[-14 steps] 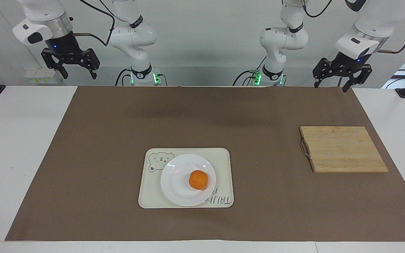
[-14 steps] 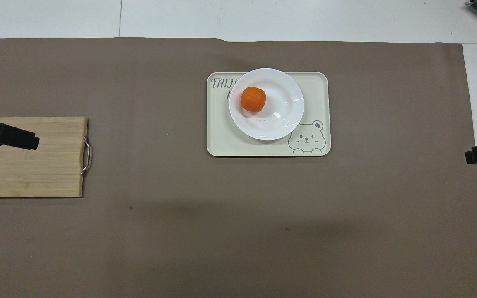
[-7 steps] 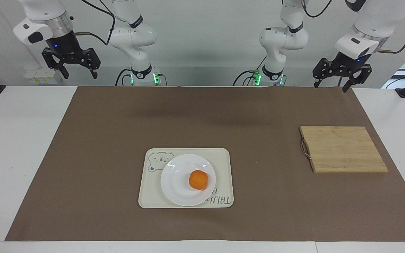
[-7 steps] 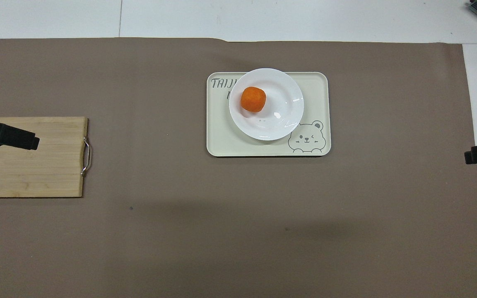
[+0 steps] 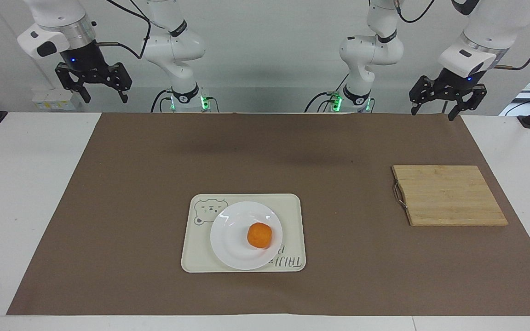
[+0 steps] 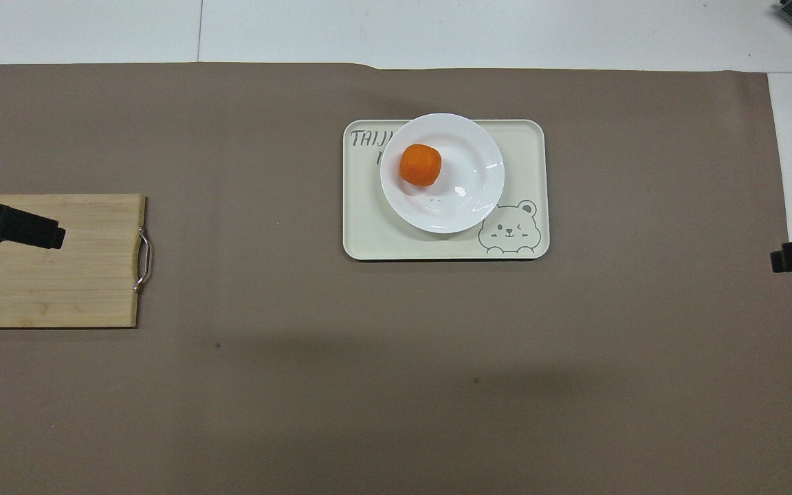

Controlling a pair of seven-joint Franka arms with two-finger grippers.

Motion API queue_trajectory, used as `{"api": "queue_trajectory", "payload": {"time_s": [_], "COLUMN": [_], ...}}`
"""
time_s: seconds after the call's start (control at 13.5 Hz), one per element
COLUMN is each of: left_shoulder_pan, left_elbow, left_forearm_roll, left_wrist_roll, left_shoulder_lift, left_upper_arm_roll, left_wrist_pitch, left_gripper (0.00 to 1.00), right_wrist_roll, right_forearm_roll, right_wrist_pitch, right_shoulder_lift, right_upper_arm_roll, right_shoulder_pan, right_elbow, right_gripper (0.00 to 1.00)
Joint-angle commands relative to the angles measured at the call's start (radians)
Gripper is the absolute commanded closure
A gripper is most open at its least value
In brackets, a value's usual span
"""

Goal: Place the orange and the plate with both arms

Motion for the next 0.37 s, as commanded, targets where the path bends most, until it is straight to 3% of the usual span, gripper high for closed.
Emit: {"api": "queue_trajectory", "payload": {"time_s": [0.0, 0.3], "left_shoulder_pan": [0.010, 0.010], "left_elbow": [0.015, 0.015], "left_forearm_roll": [0.010, 0.010], "left_wrist_roll": [0.007, 0.007], "left_shoulder_lift": [-0.002, 0.000], "left_upper_arm_roll": [-0.005, -0.005], "left_wrist_pitch": [-0.016, -0.016], "left_gripper": [0.00, 0.00], "right_wrist_roll": [0.007, 0.008], "right_forearm_roll": [0.025, 0.025], "right_wrist_pitch": [-0.017, -0.019], "right_shoulder_lift": [-0.004, -0.005], "right_upper_arm_roll": [0.000, 0.000], "right_shoulder_pan": [-0.006, -0.006], "right_elbow": [0.006, 0.004], "right_gripper": [0.00, 0.00]}}
